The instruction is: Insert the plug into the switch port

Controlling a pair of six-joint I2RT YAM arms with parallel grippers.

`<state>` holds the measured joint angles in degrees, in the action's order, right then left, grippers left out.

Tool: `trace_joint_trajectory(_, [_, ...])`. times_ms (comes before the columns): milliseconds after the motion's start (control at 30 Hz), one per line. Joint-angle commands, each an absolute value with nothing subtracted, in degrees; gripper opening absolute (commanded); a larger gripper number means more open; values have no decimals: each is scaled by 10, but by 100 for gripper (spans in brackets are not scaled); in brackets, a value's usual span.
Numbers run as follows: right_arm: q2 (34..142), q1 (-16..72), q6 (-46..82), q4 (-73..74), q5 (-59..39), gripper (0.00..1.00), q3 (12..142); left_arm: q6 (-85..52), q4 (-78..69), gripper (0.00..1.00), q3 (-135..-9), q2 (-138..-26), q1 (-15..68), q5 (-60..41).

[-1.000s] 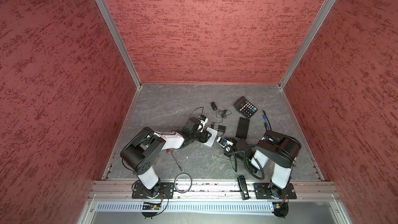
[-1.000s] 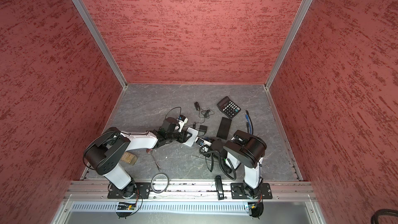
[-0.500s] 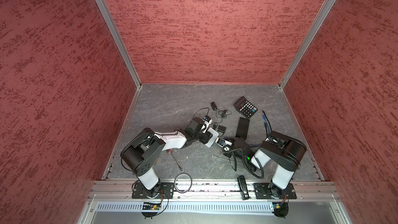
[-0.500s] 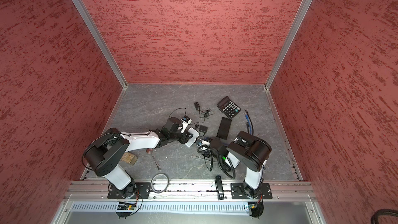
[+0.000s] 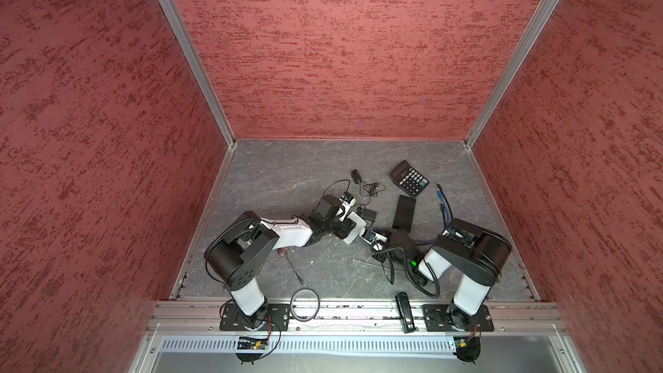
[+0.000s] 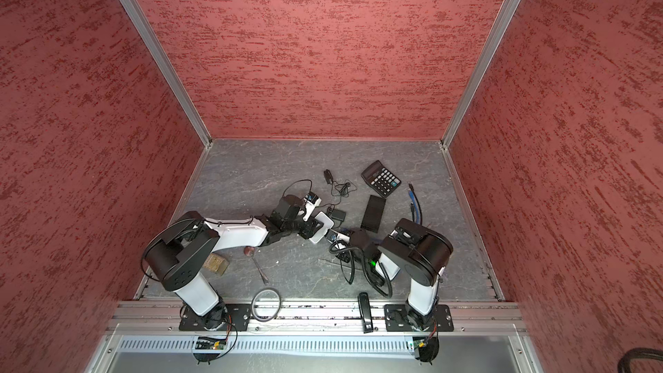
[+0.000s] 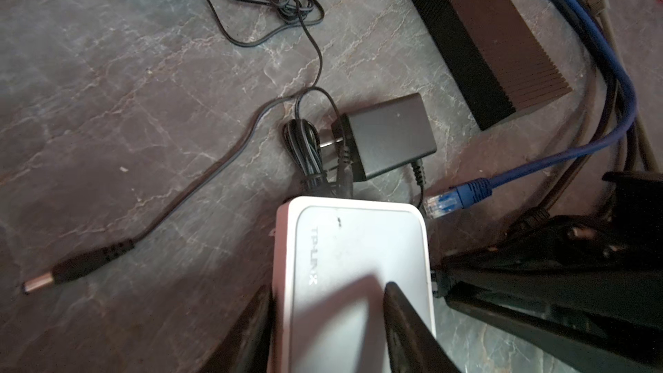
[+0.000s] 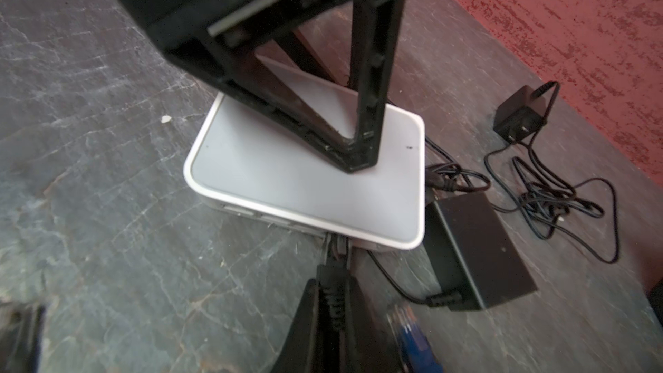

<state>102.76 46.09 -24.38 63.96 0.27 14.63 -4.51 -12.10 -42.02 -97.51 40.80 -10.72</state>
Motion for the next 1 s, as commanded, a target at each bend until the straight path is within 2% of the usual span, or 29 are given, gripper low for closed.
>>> trace_joint_trajectory(0, [1030, 483, -236, 776, -31, 0, 223, -66, -96, 49, -413, -1017, 498, -320])
trace_joint_trajectory(233, [1019, 482, -239, 741, -23, 0, 233, -85, -126, 49, -391, -1008, 487, -313])
trace_joint_trajectory(567, [1027, 482, -221, 640, 3, 0, 268, -133, -124, 50, -344, -962, 426, -205])
trace_joint_trajectory(633, [1028, 482, -224, 627, 3, 0, 273, -140, -133, 55, -332, -952, 416, -198])
trace_joint_trajectory(800, [1027, 482, -250, 589, -10, 0, 278, -148, -146, 77, -310, -919, 385, -174])
trace_joint_trajectory(967, [1034, 482, -262, 560, -11, 0, 284, -151, -144, 86, -316, -893, 346, -170])
